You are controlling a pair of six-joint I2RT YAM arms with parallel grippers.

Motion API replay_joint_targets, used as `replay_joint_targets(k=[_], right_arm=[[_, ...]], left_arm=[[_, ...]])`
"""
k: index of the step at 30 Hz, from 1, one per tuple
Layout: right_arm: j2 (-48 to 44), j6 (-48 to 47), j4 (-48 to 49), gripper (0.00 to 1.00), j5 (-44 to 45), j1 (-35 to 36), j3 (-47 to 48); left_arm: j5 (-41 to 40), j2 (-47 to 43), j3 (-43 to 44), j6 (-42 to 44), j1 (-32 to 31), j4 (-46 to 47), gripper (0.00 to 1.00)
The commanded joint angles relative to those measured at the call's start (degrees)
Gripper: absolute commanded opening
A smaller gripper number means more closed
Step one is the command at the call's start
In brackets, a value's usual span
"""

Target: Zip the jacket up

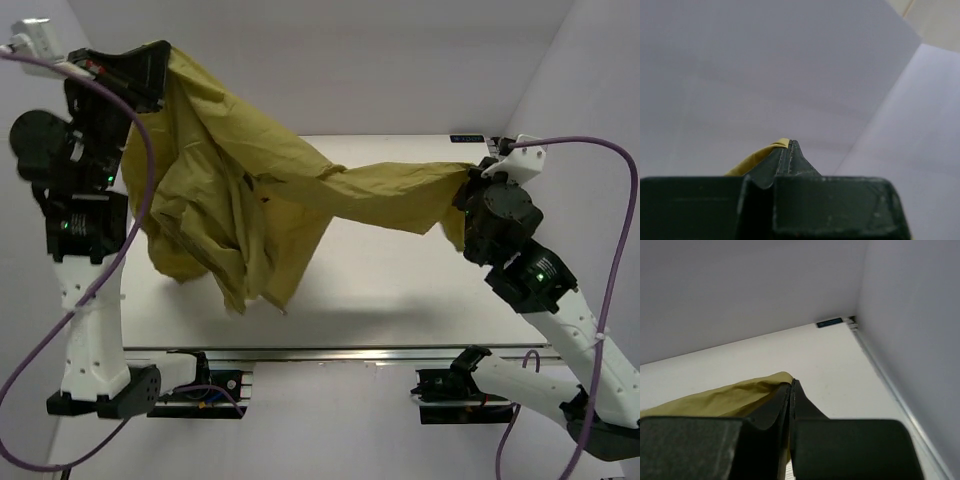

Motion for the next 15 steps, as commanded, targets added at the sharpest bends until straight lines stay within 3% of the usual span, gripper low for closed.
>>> replay_joint_targets(k=[1, 4, 5, 6, 7, 8, 9, 10, 11, 14, 15], right_arm=[[3.46, 2.73, -5.05, 0.00, 0.75, -7.59, 0.71], [9.34, 5.56, -7.98, 0.00, -18.56, -24.02, -1.12], [13.19, 6.17, -7.46, 0.00, -25.74, -27.11, -2.27], [13.23, 6.27, -7.10, 0.00, -25.82, -31.66, -3.06], [17.66, 6.88, -6.75, 0.00, -30.60, -33.19, -3.77], [22.15, 7.67, -6.23, 0.00, -33.43, -34.33, -3.86], [24.28, 6.80, -5.18, 0.00, -35.73, -36.35, -3.86], [28.83, 6.19, -4.82, 0.00, -39.23, -37.06, -2.03], [31.13, 5.75, -5.95, 0.03, -40.57, -37.77, -0.45], [37.83, 4.60, -11.73, 0.39, -46.37, -37.86, 7.11], [38.18, 3.90, -11.85, 0.74, -48.21, -37.60, 7.47]], left_arm=[[-1.02, 10.99, -3.25, -3.10, -0.08, -3.14, 0.00], [5.13, 22.85, -3.87, -4.25, 0.01, -4.11, 0.00], [7.15, 28.36, -4.48, -4.43, 0.01, -3.15, 0.02], [10.47, 31.02, -4.40, -4.51, -0.16, -2.88, 0.12], [11.72, 33.49, -4.14, -4.51, -0.25, -2.96, 0.25], [13.13, 38.30, -1.96, -3.56, -0.51, -3.92, 0.66], [14.01, 40.61, -0.37, -3.03, -0.69, -5.15, 0.89], [14.37, 42.72, 1.91, -2.06, -0.87, -6.82, 0.98], [14.55, 46.74, 7.06, -0.05, -1.21, -11.10, 0.98], [14.20, 50.12, 12.99, 3.55, -1.48, -18.51, 0.98], [13.68, 49.86, 13.35, 4.09, -1.48, -19.57, 0.98]])
